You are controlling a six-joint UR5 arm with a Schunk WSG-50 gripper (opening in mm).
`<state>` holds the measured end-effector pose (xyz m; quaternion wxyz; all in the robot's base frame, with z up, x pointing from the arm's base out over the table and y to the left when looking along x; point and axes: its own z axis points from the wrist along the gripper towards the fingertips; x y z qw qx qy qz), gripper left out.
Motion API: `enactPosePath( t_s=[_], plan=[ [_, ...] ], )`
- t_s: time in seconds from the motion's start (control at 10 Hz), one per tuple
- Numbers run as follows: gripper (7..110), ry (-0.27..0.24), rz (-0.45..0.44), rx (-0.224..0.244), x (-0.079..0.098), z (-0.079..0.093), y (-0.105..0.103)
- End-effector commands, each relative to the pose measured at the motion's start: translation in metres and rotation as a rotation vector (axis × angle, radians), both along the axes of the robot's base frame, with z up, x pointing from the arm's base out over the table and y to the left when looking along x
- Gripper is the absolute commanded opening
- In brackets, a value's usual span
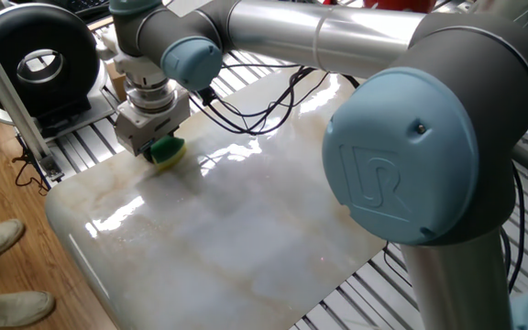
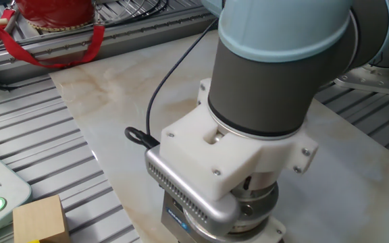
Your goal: Clean the tabletop with a sponge
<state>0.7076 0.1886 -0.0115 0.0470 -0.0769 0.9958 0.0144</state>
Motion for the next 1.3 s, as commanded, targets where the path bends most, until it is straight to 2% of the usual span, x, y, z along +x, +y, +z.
enactPosePath(
  t_s=[0.0, 1.2],
  plan=[
    [7, 0.0, -0.019, 0.02, -0.003, 0.001, 0.008],
    [7, -0.009, -0.069, 0.061, -0.019, 0.001, 0.042]
  ],
)
